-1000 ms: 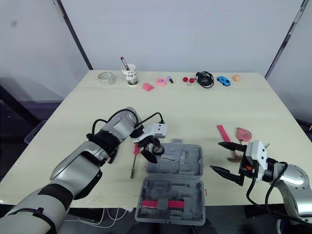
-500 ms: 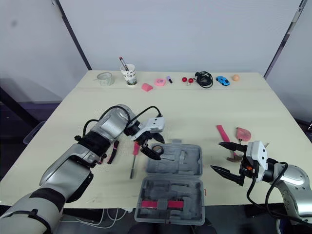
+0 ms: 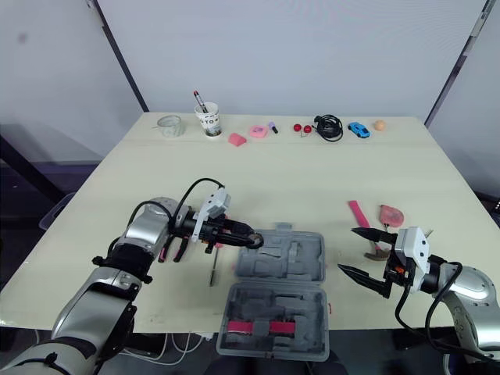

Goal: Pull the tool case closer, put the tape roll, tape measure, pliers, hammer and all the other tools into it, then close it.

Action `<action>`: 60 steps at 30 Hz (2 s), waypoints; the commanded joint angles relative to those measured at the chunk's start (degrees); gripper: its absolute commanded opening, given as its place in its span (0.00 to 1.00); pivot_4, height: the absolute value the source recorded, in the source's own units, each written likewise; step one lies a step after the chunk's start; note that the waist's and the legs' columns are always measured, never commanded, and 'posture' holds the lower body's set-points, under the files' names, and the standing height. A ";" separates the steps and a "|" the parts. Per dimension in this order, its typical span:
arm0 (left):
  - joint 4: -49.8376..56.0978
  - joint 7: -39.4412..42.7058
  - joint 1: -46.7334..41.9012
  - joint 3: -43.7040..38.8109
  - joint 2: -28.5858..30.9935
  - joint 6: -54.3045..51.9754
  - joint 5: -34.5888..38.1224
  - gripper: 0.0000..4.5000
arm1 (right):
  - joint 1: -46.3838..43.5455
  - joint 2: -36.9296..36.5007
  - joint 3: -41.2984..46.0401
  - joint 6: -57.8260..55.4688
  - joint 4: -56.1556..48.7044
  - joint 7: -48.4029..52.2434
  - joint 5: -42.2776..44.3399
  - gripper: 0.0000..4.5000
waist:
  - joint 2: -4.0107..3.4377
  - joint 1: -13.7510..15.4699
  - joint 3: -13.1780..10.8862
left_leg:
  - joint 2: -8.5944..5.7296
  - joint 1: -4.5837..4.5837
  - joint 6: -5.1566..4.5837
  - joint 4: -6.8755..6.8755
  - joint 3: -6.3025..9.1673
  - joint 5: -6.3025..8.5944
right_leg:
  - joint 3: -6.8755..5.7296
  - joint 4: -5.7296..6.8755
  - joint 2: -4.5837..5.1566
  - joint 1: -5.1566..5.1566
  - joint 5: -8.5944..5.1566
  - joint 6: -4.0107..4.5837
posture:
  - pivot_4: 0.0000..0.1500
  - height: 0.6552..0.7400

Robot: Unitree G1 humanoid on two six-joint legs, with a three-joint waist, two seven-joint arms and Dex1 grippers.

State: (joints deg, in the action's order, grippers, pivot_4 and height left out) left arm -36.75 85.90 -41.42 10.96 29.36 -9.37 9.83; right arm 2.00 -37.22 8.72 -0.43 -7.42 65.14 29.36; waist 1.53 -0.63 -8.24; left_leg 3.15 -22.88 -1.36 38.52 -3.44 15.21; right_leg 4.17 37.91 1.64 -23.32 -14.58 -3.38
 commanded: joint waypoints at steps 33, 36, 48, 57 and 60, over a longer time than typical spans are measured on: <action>-9.32 -2.45 -0.90 -4.97 -3.04 10.29 1.01 0.65 | -0.01 2.11 0.73 3.56 -0.75 -2.96 -1.27 1.00 | 0.01 -0.01 0.00 | 0.00 -0.01 0.00 0.00 0.01 0.00 | -0.01 0.00 -0.01 0.00 0.00 -0.01 | 1.00 1.00; -9.41 -2.25 -0.71 -4.81 -2.92 10.55 0.80 0.65 | -0.16 2.25 0.60 3.60 -0.63 -3.01 -1.38 1.00 | 0.01 -0.01 0.00 | 0.00 -0.01 0.00 0.00 0.01 0.00 | -0.01 0.00 -0.01 0.00 0.00 -0.01 | 1.00 1.00; -10.65 -3.56 -1.15 -4.89 -3.04 12.25 -0.12 0.27 | -0.42 2.63 0.52 3.91 -0.12 -2.99 -1.57 1.00 | 0.01 -0.01 0.00 | 0.00 -0.01 0.00 0.00 0.00 0.00 | -0.01 0.00 -0.01 0.00 0.00 -0.01 | 1.00 1.00; -14.27 -6.94 -0.88 -4.52 -4.67 17.66 -2.05 0.27 | -0.64 2.60 0.70 4.11 0.14 -2.83 -1.59 1.00 | 0.01 0.00 0.00 | 0.00 -0.01 0.00 0.00 0.00 0.00 | -0.01 -0.01 0.00 0.00 0.01 -0.01 | 1.00 1.00; -16.16 -7.90 -0.57 -4.15 -5.51 19.18 -2.95 0.27 | -0.70 2.55 0.72 4.06 -0.08 -2.79 -1.51 1.00 | 0.01 0.00 0.00 | 0.00 -0.01 0.00 0.00 0.01 0.00 | -0.01 -0.01 -0.01 0.00 0.01 -0.01 | 1.00 1.00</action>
State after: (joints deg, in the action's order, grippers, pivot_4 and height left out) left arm -51.96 78.80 -41.52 7.22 24.36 7.93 7.43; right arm 1.88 -34.50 8.70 2.75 -6.26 62.19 27.21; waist 1.54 -0.63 -8.24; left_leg 3.15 -22.88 -1.36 38.51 -3.43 15.21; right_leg 4.16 37.90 1.63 -23.32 -14.57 -3.39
